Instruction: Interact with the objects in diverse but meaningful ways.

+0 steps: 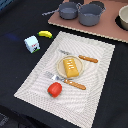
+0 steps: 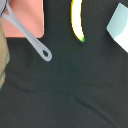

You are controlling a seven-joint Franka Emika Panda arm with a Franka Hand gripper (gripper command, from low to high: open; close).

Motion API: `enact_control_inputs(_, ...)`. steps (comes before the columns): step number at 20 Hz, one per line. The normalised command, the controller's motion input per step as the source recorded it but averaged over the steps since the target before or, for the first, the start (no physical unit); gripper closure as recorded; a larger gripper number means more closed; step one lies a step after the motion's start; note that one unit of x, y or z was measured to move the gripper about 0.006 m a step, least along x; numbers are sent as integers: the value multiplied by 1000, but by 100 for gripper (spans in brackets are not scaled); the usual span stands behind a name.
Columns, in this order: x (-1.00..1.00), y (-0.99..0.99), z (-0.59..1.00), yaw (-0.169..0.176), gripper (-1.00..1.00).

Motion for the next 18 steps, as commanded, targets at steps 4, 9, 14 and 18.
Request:
enact_control_inputs(4,-79,-130,-339,2,-100)
enact_control_inputs(9,-61,-234,-454,10,-100)
enact_control_inputs(14,-155,-243,-545,20,-100)
enact_control_inputs(18,-101,9,-593,26,-100)
